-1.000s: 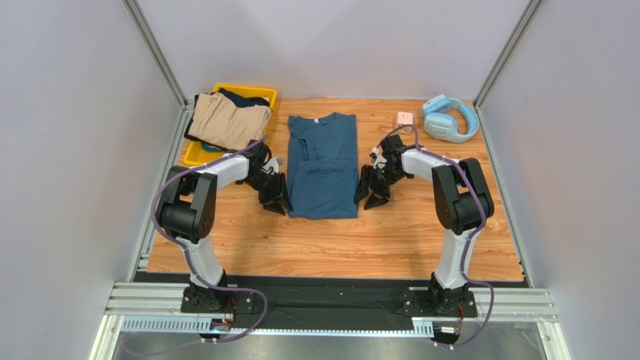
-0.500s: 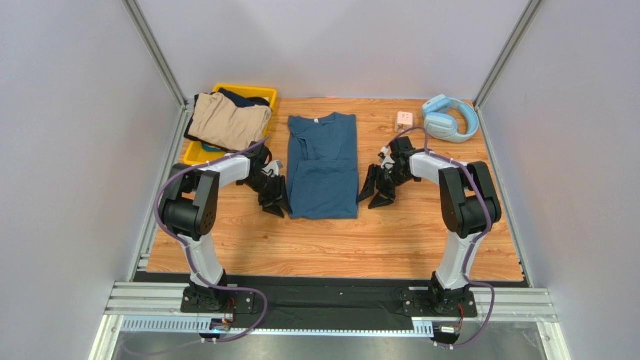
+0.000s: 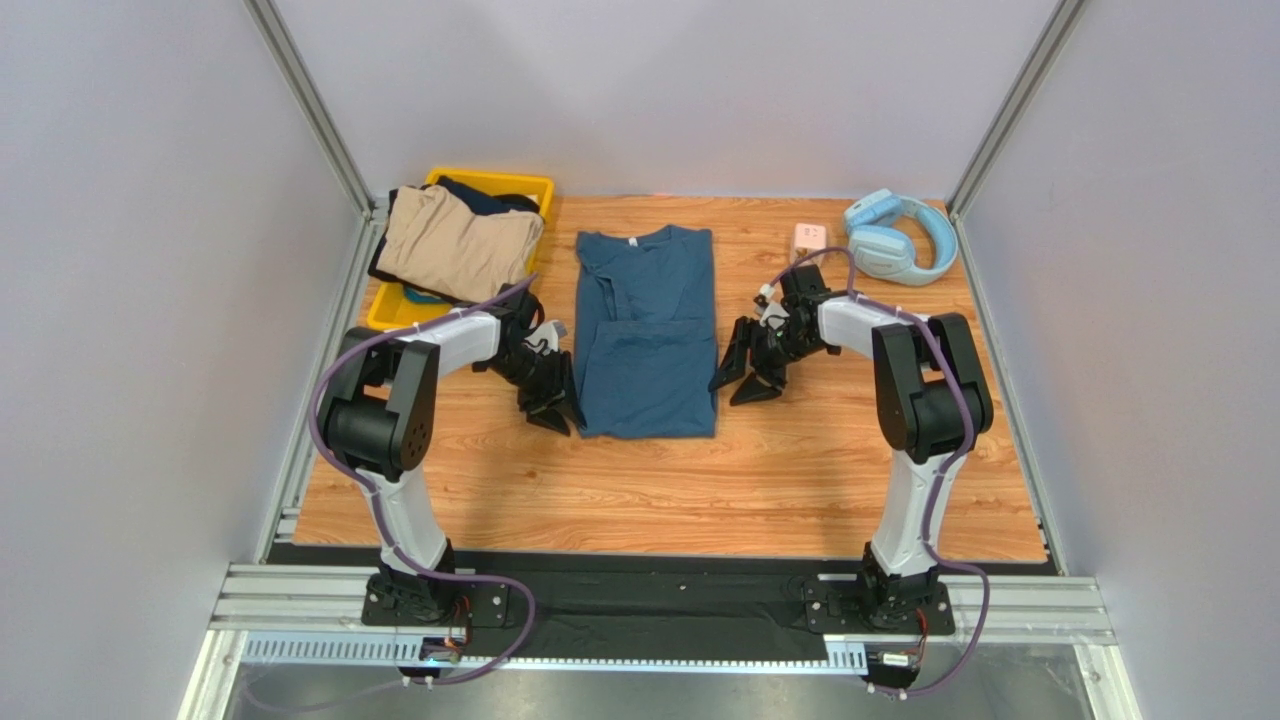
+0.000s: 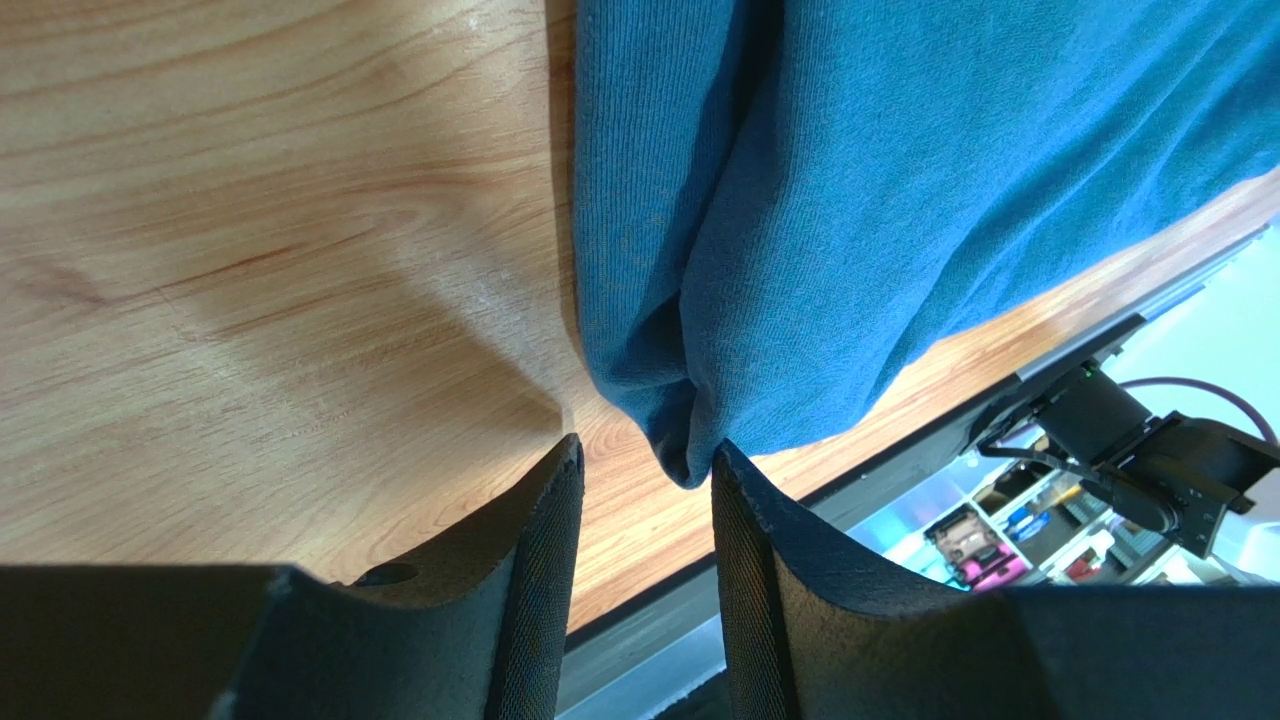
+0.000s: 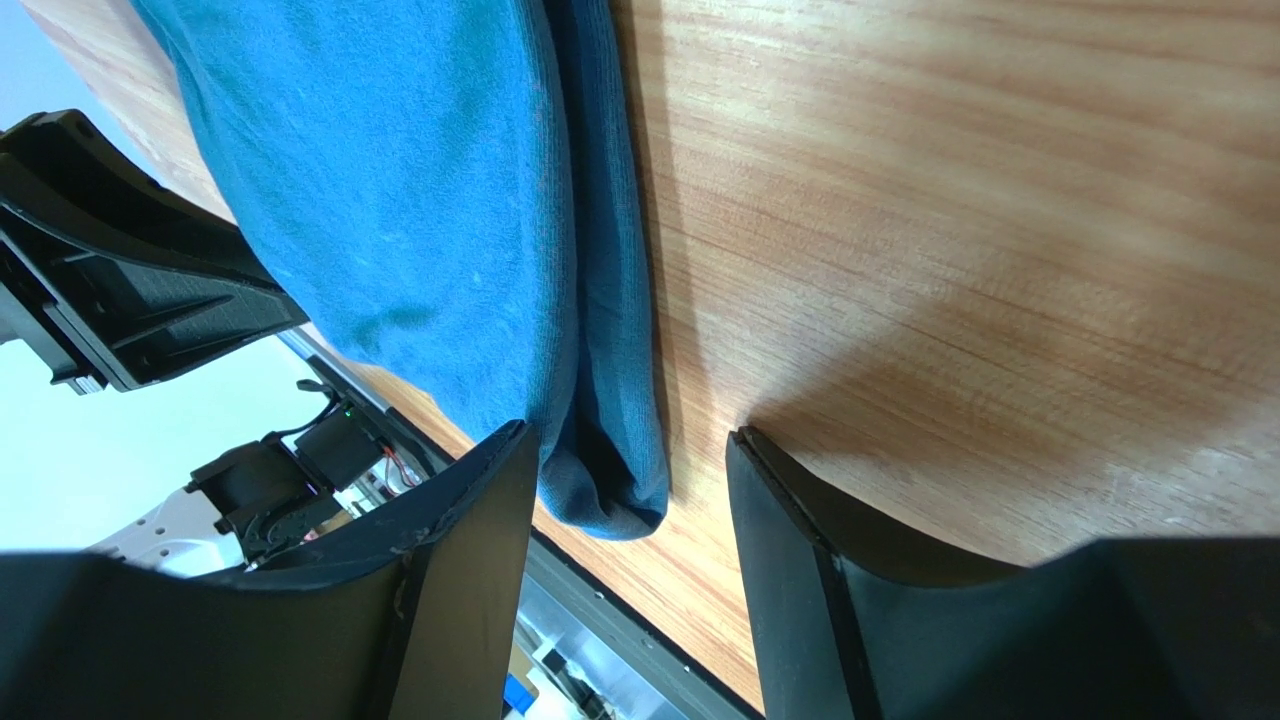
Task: Fold and stack the t-shirts
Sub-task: Fold the tshirt
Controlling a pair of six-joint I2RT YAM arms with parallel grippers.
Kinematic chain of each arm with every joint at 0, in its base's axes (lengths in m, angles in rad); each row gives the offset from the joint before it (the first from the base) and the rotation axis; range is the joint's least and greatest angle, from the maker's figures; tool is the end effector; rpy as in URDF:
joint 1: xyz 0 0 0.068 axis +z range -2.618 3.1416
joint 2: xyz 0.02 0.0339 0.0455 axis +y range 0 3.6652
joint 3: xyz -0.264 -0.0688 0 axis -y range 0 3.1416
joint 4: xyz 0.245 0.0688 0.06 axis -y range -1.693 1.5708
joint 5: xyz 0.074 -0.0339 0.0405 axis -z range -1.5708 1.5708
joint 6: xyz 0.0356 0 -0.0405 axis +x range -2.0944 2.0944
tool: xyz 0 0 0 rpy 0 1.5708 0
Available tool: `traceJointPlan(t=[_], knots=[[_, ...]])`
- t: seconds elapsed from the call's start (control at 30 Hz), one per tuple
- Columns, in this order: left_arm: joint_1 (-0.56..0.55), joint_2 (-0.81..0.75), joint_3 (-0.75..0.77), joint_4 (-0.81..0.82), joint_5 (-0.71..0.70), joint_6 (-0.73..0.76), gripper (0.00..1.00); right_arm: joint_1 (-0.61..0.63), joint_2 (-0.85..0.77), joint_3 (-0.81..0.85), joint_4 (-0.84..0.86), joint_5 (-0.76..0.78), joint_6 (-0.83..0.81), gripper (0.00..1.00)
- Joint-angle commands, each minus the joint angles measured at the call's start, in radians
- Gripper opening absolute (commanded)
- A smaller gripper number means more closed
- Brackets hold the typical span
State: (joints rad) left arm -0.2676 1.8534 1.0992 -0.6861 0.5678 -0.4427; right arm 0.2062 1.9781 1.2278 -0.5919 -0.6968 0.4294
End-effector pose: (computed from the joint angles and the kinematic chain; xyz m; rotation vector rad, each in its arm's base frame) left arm 0.3101 -0.1049 0.1399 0.2011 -2.9314 0.8705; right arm 0.3552 0.0976 0.1341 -0.2046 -2.9212 -1.1145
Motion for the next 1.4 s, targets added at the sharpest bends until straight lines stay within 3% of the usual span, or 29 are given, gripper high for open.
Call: traceJointPlan(t=[0.0,0.47,0.9,1.37], knots=[[0.002,0.007,-0.005,0.017,0.012,-0.001,0.44,0.010,0.022,0.030,0.018,-0.007,-0.001,0.56],[0.002,0.044,0.013,0.043,0.017,-0.022,0.44,0.093,0.108,0.072,-0.062,0.088,-0.017,0.56],[0.002,0.067,0.033,0.063,0.063,-0.030,0.43,0.105,-0.005,-0.100,-0.189,0.221,-0.014,0.54],[0.001,0.070,0.019,0.063,0.121,0.001,0.43,0.125,0.096,-0.034,-0.101,0.184,0.026,0.54]])
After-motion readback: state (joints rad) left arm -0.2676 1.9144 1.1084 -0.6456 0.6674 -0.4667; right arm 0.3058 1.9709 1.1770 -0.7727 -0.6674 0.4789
